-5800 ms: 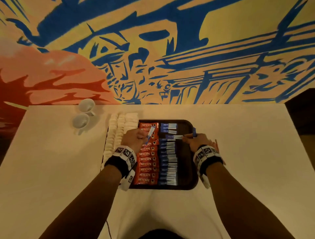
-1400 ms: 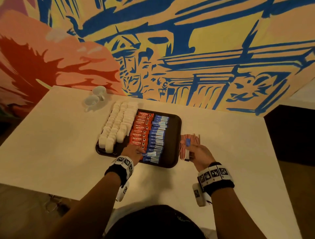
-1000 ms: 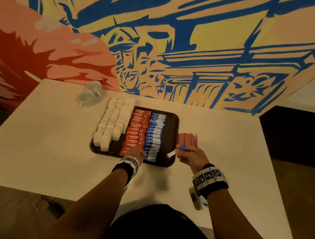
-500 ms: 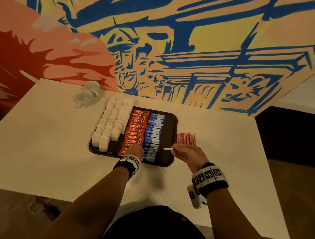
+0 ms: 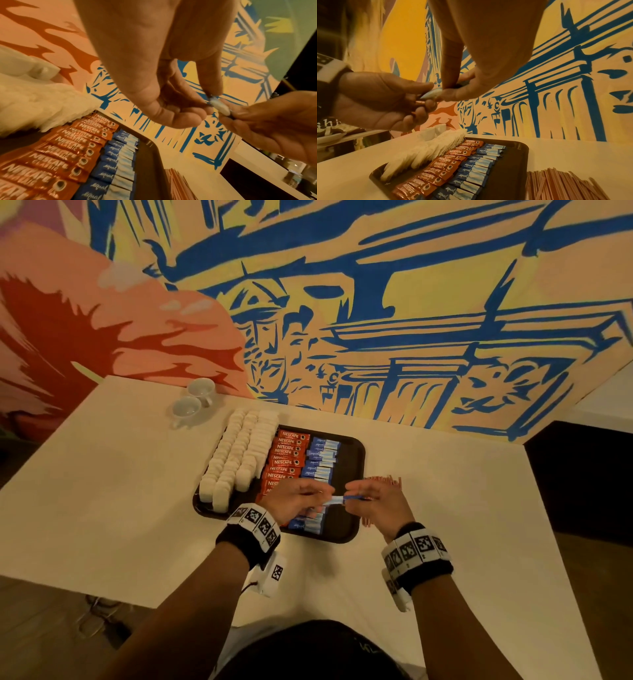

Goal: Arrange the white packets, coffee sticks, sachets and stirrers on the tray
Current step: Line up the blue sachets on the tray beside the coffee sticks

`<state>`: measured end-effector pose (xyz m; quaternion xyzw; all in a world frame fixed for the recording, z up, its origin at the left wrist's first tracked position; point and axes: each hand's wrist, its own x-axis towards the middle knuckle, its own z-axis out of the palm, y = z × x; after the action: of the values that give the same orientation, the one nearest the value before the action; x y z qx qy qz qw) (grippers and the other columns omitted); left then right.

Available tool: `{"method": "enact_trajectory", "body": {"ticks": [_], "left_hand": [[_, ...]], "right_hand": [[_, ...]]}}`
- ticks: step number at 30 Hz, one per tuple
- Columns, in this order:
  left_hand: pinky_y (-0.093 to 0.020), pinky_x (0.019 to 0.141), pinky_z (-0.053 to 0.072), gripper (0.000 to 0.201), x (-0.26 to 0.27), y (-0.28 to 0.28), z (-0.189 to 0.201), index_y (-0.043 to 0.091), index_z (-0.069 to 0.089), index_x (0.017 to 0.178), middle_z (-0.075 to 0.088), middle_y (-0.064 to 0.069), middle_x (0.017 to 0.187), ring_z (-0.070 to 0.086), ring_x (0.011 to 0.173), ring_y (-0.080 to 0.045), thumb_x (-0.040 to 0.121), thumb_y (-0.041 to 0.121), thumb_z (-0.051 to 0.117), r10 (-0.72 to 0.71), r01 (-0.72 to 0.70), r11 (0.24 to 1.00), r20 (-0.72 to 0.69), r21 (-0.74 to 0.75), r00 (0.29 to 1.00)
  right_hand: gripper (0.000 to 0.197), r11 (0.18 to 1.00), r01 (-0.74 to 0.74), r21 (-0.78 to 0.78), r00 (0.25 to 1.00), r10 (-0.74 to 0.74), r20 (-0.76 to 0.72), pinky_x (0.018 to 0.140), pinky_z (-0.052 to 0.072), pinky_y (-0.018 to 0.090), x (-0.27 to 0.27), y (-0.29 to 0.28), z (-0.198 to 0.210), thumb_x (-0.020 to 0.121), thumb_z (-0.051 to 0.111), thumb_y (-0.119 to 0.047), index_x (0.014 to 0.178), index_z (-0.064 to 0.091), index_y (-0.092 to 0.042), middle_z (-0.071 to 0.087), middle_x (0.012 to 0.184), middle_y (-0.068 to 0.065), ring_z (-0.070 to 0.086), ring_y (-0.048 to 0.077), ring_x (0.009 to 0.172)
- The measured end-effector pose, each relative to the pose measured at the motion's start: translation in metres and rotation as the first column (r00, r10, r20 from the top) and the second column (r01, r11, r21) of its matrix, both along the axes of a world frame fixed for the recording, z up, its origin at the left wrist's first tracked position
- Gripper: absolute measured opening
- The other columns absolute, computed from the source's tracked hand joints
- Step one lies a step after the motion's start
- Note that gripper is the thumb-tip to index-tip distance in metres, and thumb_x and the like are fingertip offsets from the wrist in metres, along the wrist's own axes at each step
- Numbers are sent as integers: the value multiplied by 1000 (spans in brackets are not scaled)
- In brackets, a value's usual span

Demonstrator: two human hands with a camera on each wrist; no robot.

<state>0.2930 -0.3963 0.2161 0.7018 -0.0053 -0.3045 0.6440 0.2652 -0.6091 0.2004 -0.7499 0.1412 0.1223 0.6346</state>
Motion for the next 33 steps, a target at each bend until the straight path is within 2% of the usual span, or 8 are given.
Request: {"method": "enact_trajectory", "body": {"ticks": [4, 7, 10, 13, 16, 19, 26, 33], "left_hand": [[-23, 76, 59, 12, -4, -1, 7, 8, 71, 103, 72, -10, 105, 72, 80, -11, 92, 6, 67, 21, -21, 1000, 38, -14, 999], [-32, 81, 61, 10, -9, -7, 3, 9, 69, 97, 73, -9, 105, 74, 90, -22, 90, 1, 68, 32, -30, 999, 38, -38, 999], [-36, 83, 61, 14, -11, -12, 1, 4, 67, 102, 73, -12, 107, 73, 95, -26, 89, 3, 71, -6, 2, 998, 65, 64, 998], [-30, 82, 60, 15, -8, -2, 2, 12, 69, 106, 72, -2, 107, 69, 99, -17, 91, 14, 71, -52, 3, 966, 185, 257, 981], [-20, 69, 55, 22, 0, 10, 2, 24, 65, 114, 68, 5, 110, 66, 101, -12, 92, 25, 71, 12, -59, 973, 209, 221, 978], [-22, 71, 57, 23, 7, 17, -3, 24, 68, 115, 68, 5, 109, 67, 100, -13, 93, 20, 70, -32, -28, 970, 245, 240, 969], [-20, 72, 56, 14, 19, 42, -12, 18, 72, 106, 72, 2, 102, 73, 79, -12, 94, 14, 67, 37, -97, 963, 234, 252, 972], [-21, 89, 46, 23, 30, 42, -15, 34, 70, 114, 65, 14, 122, 57, 111, -3, 93, 26, 69, -227, 112, 886, 211, 450, 951]], "right_hand": [[38, 967, 118, 228, 992, -126, 22, 80, 60, 27, 2, 7, 4, 82, 81, -1, 116, 70, -15, 79, 102, 5, 75, 18, 98], [23, 938, 134, 319, 991, -134, -22, 86, 60, 33, 3, 18, 4, 89, 77, -9, 110, 72, -12, 79, 104, 8, 75, 21, 101], [14, 969, 86, 233, 996, -77, -44, 84, 61, 32, 4, 23, 1, 94, 73, -18, 108, 75, -14, 79, 103, 3, 74, 20, 102], [15, 995, -16, 100, 998, 22, -60, 81, 62, 34, 7, 21, -3, 100, 65, -21, 111, 74, -18, 77, 101, 4, 73, 20, 96], [20, 986, -155, 56, 980, 161, -115, 72, 60, 28, 11, 29, -4, 102, 61, -15, 119, 70, -14, 74, 99, 7, 72, 18, 84], [13, 972, -232, 35, 967, 234, -103, 69, 58, 24, 17, 41, -4, 97, 68, -10, 107, 75, -12, 76, 93, 8, 71, 17, 78], [12, 958, 57, 282, 979, 1, -202, 75, 61, 27, 29, 48, -8, 86, 76, -3, 98, 77, -4, 76, 103, 17, 74, 24, 86], [15, 976, 63, 209, 973, -14, -229, 86, 62, 37, 38, 45, -8, 88, 73, 1, 100, 76, -7, 75, 107, 13, 73, 27, 95]]}}
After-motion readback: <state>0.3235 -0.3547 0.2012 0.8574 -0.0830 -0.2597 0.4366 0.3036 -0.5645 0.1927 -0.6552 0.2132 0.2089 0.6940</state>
